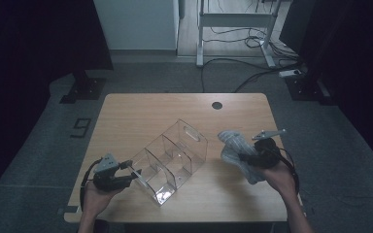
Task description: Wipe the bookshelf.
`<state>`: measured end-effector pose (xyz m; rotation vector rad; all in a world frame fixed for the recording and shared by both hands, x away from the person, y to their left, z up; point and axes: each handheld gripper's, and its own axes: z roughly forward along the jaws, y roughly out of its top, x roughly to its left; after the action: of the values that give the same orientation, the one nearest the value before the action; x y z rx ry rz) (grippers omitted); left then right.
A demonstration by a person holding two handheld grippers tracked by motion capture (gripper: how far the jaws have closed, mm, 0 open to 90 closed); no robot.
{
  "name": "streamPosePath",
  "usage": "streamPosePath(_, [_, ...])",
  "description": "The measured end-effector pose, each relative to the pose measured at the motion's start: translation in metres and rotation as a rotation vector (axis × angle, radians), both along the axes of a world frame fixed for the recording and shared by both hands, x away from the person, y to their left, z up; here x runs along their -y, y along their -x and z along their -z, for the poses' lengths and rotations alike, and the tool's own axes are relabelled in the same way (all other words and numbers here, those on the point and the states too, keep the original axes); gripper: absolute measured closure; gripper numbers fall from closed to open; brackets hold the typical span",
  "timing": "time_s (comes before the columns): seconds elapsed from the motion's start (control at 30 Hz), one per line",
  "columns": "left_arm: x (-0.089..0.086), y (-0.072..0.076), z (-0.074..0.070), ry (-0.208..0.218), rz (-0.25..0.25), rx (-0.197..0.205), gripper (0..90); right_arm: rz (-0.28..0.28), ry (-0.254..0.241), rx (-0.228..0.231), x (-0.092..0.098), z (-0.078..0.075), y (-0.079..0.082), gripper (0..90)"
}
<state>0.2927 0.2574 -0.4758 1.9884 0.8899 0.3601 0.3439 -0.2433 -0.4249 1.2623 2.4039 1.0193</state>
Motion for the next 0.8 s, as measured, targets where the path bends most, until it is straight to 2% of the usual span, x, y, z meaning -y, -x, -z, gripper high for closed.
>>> streamPosePath(0.37, [0.002, 0.001, 0.0, -0.009, 0.016, 0.003, 43.1, -0.065, -0.017, 0.047, -0.035, -0.038, -0.018, 62.0])
streamPosePath(0.47, [0.002, 0.001, -0.001, -0.013, 0.02, 0.004, 43.1, -0.084, -0.004, 0.05, -0.046, -0.045, -0.026, 62.0])
streamPosePath(0.63, [0.003, 0.002, -0.001, -0.017, 0.028, 0.006, 43.1, -0.105, -0.017, 0.051, -0.064, -0.055, -0.039, 61.9])
streamPosePath(0.8, [0.005, 0.002, -0.001, -0.016, 0.034, 0.008, 43.1, -0.127, -0.004, 0.06, -0.086, -0.063, -0.05, 61.6])
